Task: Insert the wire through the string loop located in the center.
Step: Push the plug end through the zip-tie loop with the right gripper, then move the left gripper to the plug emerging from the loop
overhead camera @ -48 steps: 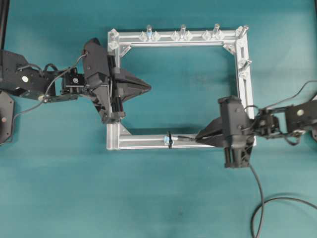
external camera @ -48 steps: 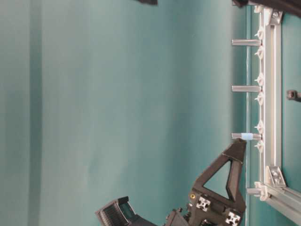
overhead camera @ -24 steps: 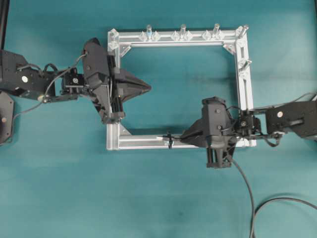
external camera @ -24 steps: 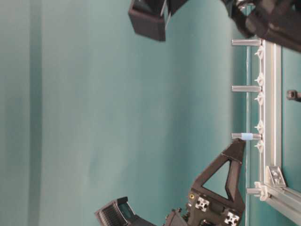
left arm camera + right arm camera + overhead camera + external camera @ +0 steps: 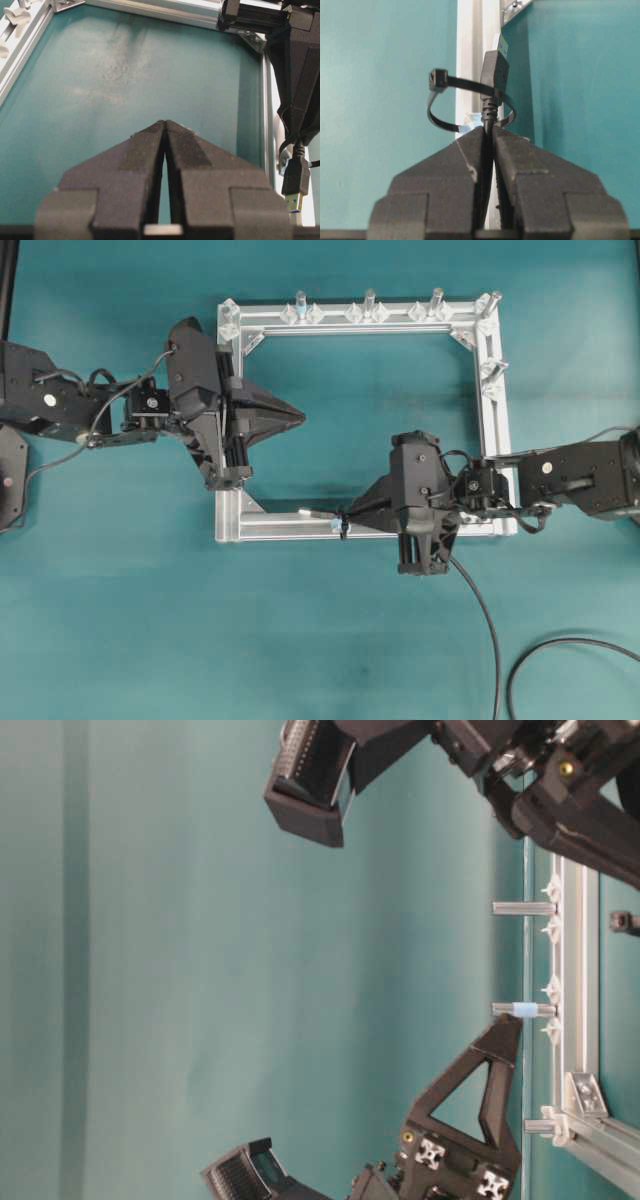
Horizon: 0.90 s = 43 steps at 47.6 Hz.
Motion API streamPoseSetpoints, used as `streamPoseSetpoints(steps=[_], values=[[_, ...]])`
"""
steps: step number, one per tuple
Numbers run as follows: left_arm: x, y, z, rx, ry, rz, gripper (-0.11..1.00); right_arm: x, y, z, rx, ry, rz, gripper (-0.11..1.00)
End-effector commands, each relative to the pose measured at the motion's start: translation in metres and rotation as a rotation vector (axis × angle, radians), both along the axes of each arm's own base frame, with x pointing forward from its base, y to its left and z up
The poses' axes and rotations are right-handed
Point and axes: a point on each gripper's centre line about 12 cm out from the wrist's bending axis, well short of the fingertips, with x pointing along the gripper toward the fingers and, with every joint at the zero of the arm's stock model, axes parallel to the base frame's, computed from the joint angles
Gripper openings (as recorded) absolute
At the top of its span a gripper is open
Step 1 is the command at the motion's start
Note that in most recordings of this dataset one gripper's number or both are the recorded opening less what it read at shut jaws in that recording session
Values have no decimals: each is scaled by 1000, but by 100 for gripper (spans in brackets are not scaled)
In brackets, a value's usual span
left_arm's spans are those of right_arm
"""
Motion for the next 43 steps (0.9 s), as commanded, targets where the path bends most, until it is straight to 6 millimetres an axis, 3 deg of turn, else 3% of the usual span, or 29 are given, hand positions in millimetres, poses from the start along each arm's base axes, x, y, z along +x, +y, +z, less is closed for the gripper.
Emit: streamPoseSetpoints(steps=[1,18,43], values=[[2,-1,12,3,-37,-4,0,6,-1,10,1,-38,-2,7],[3,-8,11,4,-27,-24,0,7,0,9,1,-35,-2,7],[9,-68,7,-9,107,-197,0,8,0,10,0,-40,-1,7]])
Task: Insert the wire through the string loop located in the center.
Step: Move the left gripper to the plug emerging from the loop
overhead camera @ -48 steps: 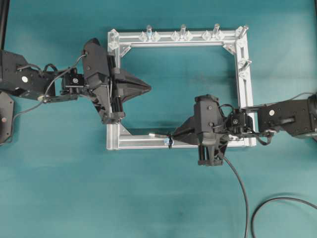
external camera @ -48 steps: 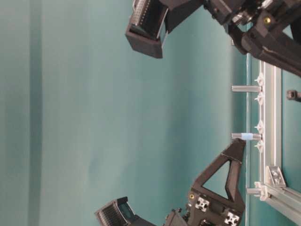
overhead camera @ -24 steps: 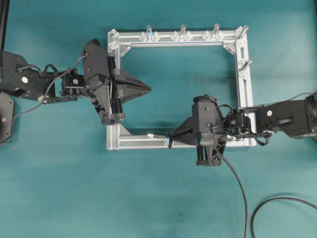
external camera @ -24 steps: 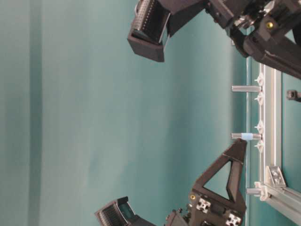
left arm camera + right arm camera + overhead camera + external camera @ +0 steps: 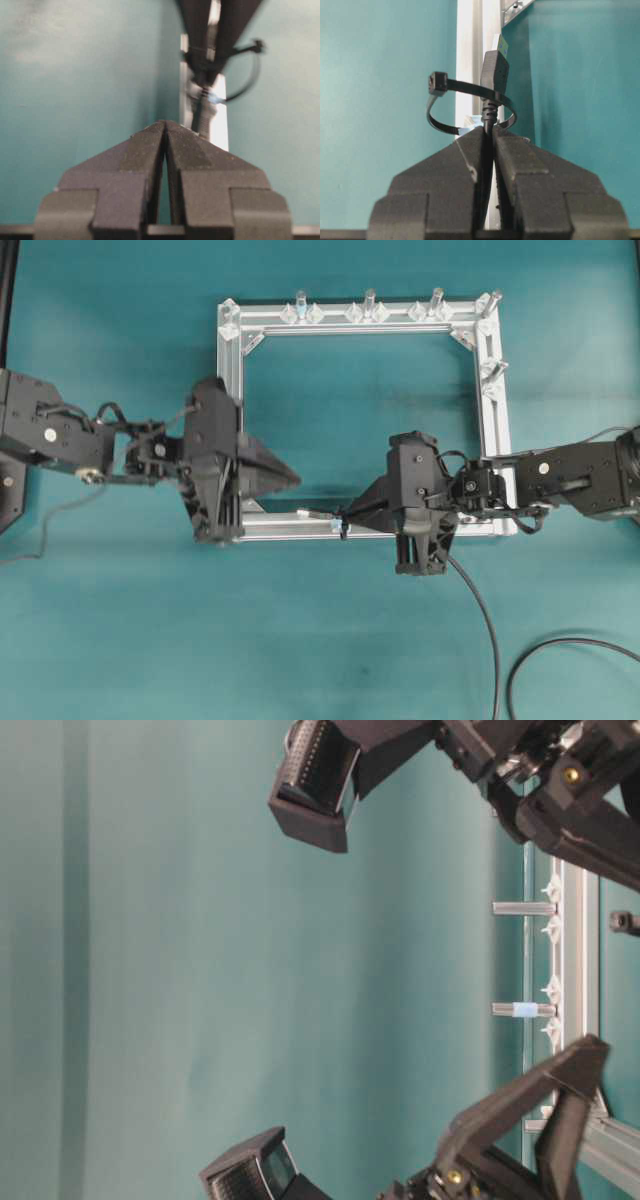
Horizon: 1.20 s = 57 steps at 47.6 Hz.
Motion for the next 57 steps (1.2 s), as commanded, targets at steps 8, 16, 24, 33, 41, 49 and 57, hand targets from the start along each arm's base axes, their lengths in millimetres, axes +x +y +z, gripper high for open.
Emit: streamPoseSetpoints(steps=[8,16,24,33,41,49,57], values=[[7,-20,18,-5,-31,-55,0,6,-1,12,1,-43,-2,7],[8,-24,19,-7,-33,-65,0,6,0,12,1,-41,1,7],[8,-24,18,-5,-29,-66,0,6,0,12,1,-43,0,7],[8,-25,18,-6,-15,-67,0,6,0,12,1,-41,1,7],[10,-26,20,-6,-4,-70,1,6,0,12,1,-41,1,7],[12,-26,19,-6,26,-72,29,6,0,12,-1,-43,1,7],[16,-27,21,-2,61,-76,71,6,0,12,-1,-41,1,7]])
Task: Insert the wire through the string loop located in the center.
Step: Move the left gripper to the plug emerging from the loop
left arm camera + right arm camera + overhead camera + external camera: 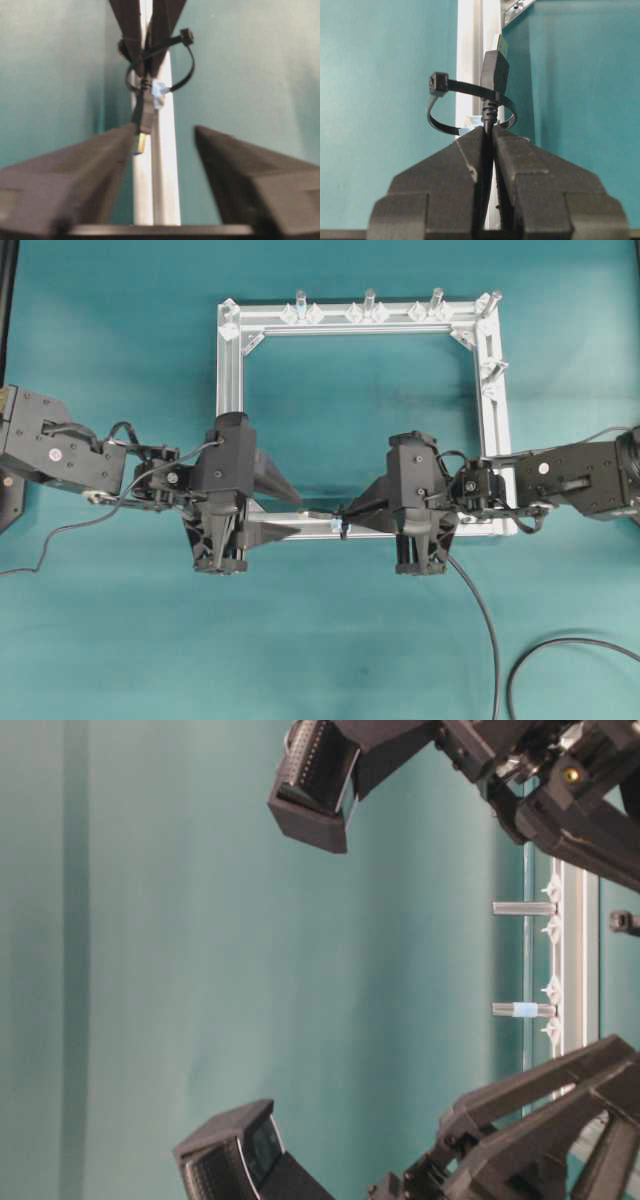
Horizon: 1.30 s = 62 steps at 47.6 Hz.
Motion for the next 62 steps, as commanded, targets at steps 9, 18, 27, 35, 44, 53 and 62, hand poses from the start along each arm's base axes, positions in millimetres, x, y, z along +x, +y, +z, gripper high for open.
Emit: streamPoseSetpoints(steps=[9,18,27,35,44,53,62], values=[[8,-2,11,0,-19,-7,87,7,0,12,1,-44,-1,7],[12,-3,2,3,4,-7,87,7,0,12,1,-43,-1,7],[29,-4,-16,6,15,-3,87,7,0,12,1,-44,-1,7],[40,-4,-25,10,22,-2,87,7,0,12,1,-44,-1,7],[41,-1,-28,10,28,5,86,6,0,12,1,-41,-1,7],[41,0,-28,14,29,5,83,6,0,11,0,-40,-1,7],[40,0,-29,18,32,3,48,6,0,12,1,-41,-1,7]])
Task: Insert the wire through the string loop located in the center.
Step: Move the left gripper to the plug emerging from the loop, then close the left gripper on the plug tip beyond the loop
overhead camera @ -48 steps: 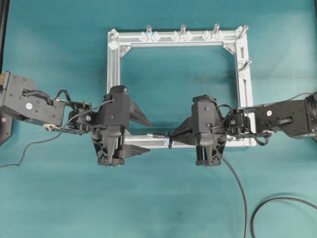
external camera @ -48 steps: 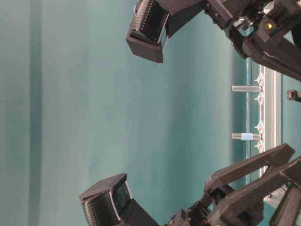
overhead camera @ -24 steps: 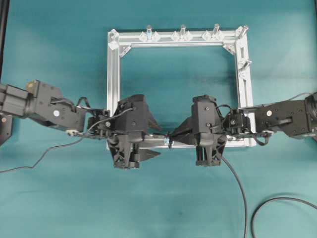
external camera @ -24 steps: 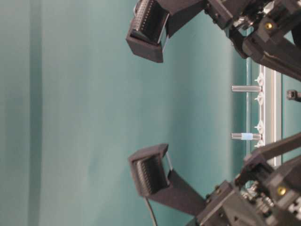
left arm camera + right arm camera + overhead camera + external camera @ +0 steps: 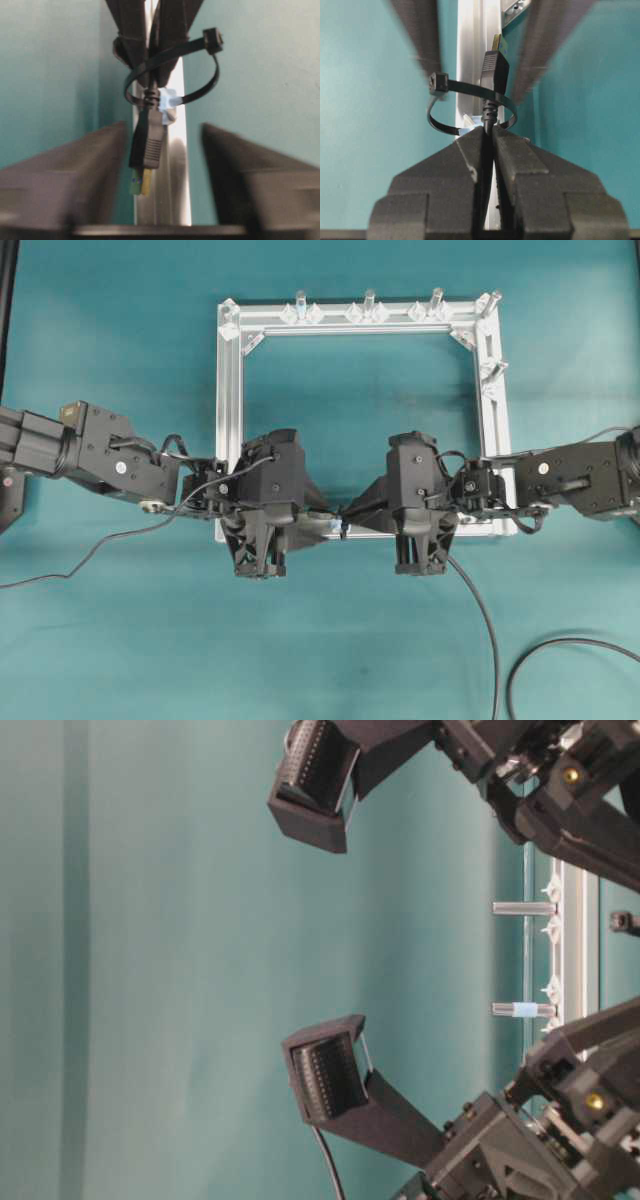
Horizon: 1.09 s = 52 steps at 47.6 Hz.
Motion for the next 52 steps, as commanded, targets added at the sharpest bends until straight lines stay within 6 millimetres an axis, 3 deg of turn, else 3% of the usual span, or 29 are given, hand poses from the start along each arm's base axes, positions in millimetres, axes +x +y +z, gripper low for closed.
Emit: streamPoseSetpoints(steps=[1,5,7,18,52], values=[[4,1,11,4,-36,-4,42,6,0,11,1,-40,-1,7],[1,0,8,7,-27,-6,19,6,0,11,1,-41,-1,7],[-1,1,7,8,-22,-7,14,7,0,12,1,-43,-1,7],[-8,1,9,8,-21,-8,14,6,0,11,0,-41,0,7],[-7,1,15,4,-36,-6,13,3,1,11,5,1,7,7]])
